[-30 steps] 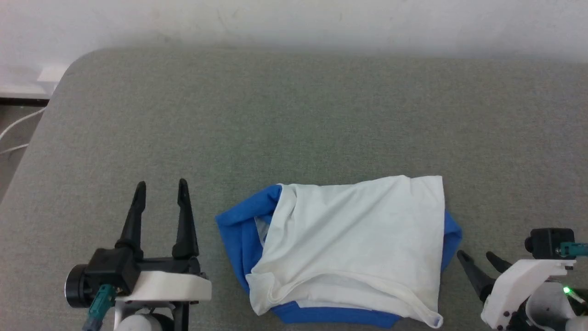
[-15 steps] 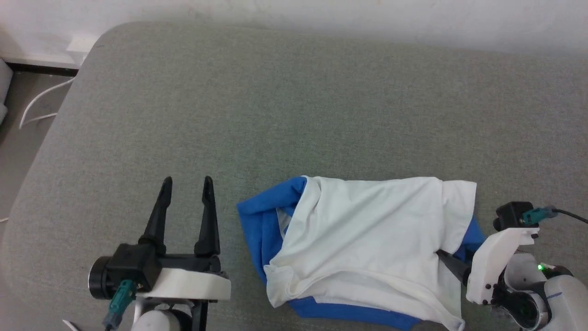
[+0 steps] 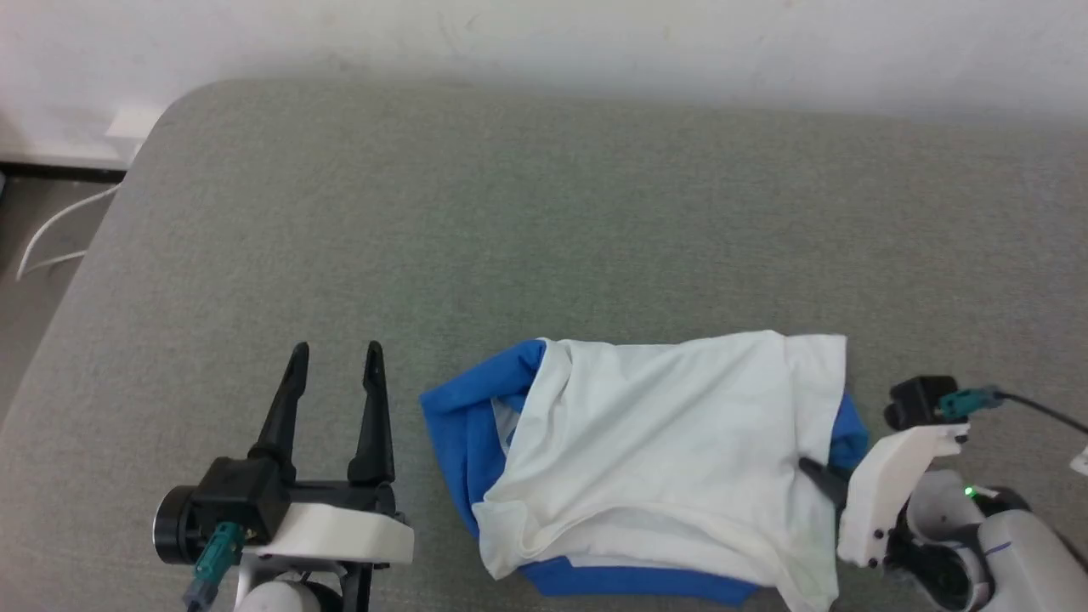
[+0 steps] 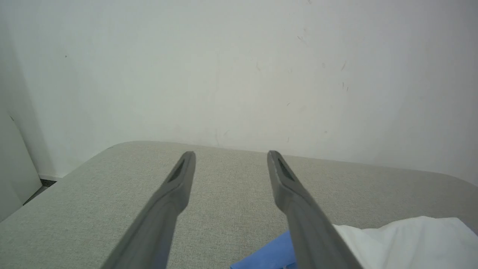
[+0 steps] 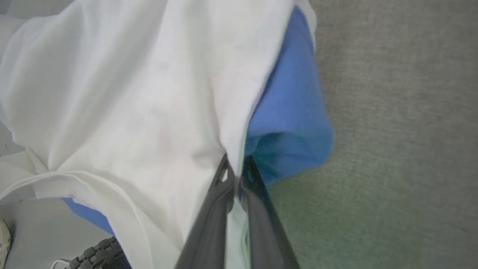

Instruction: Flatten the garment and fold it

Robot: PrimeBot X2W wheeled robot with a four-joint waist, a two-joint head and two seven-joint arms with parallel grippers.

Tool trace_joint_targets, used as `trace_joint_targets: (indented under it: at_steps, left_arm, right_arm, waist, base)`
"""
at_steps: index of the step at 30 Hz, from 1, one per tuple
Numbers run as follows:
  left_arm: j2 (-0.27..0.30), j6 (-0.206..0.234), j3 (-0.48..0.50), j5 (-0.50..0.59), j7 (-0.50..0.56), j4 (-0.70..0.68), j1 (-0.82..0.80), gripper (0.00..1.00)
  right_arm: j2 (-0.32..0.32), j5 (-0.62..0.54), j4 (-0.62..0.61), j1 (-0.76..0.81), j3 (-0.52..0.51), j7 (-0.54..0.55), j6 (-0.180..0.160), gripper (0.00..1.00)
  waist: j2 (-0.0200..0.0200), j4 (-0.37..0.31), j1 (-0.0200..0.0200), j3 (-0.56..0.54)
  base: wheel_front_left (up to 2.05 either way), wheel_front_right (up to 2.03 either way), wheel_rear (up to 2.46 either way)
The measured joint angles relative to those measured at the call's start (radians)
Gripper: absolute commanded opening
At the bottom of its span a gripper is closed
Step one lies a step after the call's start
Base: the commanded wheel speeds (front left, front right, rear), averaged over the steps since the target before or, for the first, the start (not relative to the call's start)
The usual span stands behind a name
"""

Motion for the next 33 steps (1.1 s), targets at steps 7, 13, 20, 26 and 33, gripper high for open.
trace_joint_targets:
  at_steps: [7, 13, 20, 26, 33]
  left_arm:
    - [-0.005, -0.002, 0.008, 0.001, 0.000, 0.001, 0.014, 1.00]
    - [-0.008, -0.008, 0.006, 0.001, 0.000, 0.003, 0.015, 1.00]
    - [-0.009, -0.009, 0.007, 0.001, 0.000, 0.010, 0.015, 1.00]
    - [-0.011, -0.010, 0.000, 0.001, 0.000, 0.019, 0.014, 1.00]
    - [-0.012, -0.018, -0.006, -0.003, 0.000, 0.038, 0.013, 1.00]
  right_arm:
    - [-0.049, -0.019, -0.003, -0.012, -0.139, 0.010, 0.000, 0.00]
    - [-0.091, -0.070, -0.002, 0.029, -0.297, 0.035, 0.000, 0.00]
    - [-0.057, -0.065, -0.116, 0.050, -0.274, 0.118, 0.000, 0.00]
    - [-0.004, 0.056, -0.277, 0.059, -0.129, 0.204, 0.000, 0.00]
    - [0.085, 0.112, -0.304, 0.058, -0.001, 0.203, 0.000, 0.00]
  waist:
    - [0.0001, -0.047, 0.0000, -0.024]
    - [0.0001, -0.085, 0.0000, -0.028]
    - [0.0000, -0.117, 0.0000, -0.027]
    - [0.0000, -0.114, -0.0001, -0.039]
    - [0.0000, -0.090, 0.0000, -0.047]
  base:
    - [0.00, 0.00, 0.00]
    - [0.00, 0.00, 0.00]
    - [0.00, 0.00, 0.00]
    - [0.00, 0.00, 0.00]
    - [0.00, 0.00, 0.00]
